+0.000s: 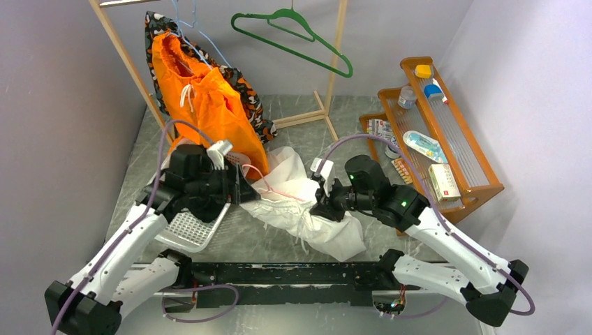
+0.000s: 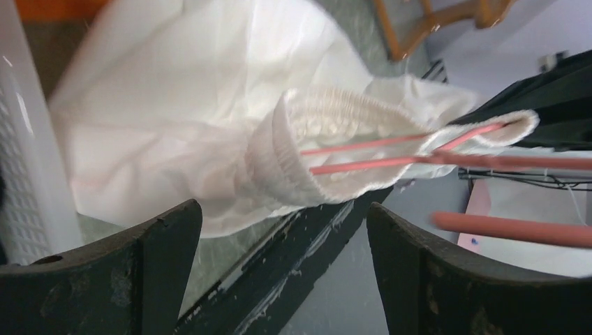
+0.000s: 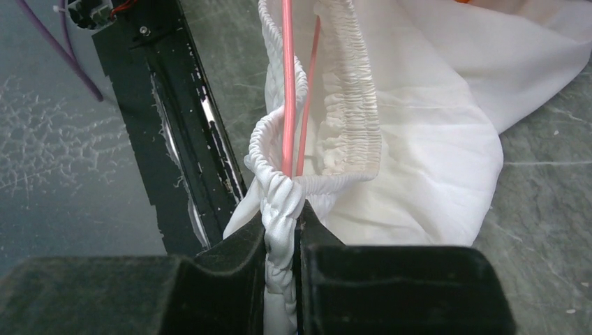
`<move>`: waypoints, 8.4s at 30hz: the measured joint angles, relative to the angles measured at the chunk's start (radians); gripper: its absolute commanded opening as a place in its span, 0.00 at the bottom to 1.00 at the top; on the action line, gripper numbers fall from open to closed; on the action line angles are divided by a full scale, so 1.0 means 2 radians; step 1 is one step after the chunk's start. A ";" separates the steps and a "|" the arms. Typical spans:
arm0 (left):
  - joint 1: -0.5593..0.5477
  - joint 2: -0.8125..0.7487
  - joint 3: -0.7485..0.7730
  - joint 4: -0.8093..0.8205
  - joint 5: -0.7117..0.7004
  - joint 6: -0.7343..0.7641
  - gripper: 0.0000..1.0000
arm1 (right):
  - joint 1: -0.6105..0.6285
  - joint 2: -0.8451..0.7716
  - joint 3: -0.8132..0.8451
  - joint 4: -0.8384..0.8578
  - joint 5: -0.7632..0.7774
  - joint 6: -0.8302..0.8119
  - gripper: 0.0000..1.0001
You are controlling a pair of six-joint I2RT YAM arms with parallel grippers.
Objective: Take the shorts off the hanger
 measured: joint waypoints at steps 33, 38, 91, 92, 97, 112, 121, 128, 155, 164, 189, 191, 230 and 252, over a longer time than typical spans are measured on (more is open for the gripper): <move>-0.051 0.041 -0.032 0.058 -0.123 -0.098 0.47 | 0.000 -0.019 -0.097 0.113 0.000 0.047 0.00; -0.051 0.056 -0.041 0.060 -0.118 -0.099 0.53 | 0.000 -0.031 -0.127 0.143 -0.006 0.048 0.00; -0.075 0.070 -0.088 0.118 -0.089 -0.102 0.07 | 0.000 0.124 -0.141 0.244 0.237 0.419 0.61; -0.076 0.071 -0.088 0.118 -0.089 -0.101 0.07 | 0.000 0.132 -0.151 0.252 0.238 0.434 0.61; -0.080 0.073 -0.088 0.117 -0.090 -0.099 0.07 | 0.000 0.156 -0.194 0.295 0.234 0.481 0.44; -0.085 0.073 -0.081 0.090 -0.115 -0.092 0.07 | 0.000 0.115 -0.219 0.427 0.159 0.384 0.00; -0.088 0.072 -0.038 0.054 -0.168 -0.091 0.07 | 0.000 -0.028 -0.218 0.364 0.117 0.256 0.00; -0.088 0.100 0.027 -0.011 -0.270 -0.093 0.07 | 0.000 -0.065 -0.187 0.276 0.093 0.173 0.00; -0.138 0.067 -0.016 0.048 -0.206 -0.084 0.61 | 0.000 -0.096 -0.214 0.293 0.313 0.249 0.00; -0.232 0.061 -0.042 0.179 -0.255 -0.203 0.72 | 0.000 -0.042 -0.213 0.342 0.302 0.293 0.00; -0.268 0.227 -0.001 0.313 -0.360 -0.442 0.35 | -0.001 -0.110 -0.274 0.394 0.250 0.291 0.00; -0.268 0.231 0.010 0.294 -0.363 -0.433 0.20 | -0.001 -0.123 -0.283 0.401 0.249 0.294 0.00; -0.208 0.240 0.165 0.279 -0.373 -0.357 0.07 | 0.000 -0.146 -0.279 0.188 0.234 0.428 0.58; -0.121 0.199 0.147 0.340 -0.255 -0.486 0.07 | 0.000 -0.104 -0.271 0.377 0.194 0.197 0.44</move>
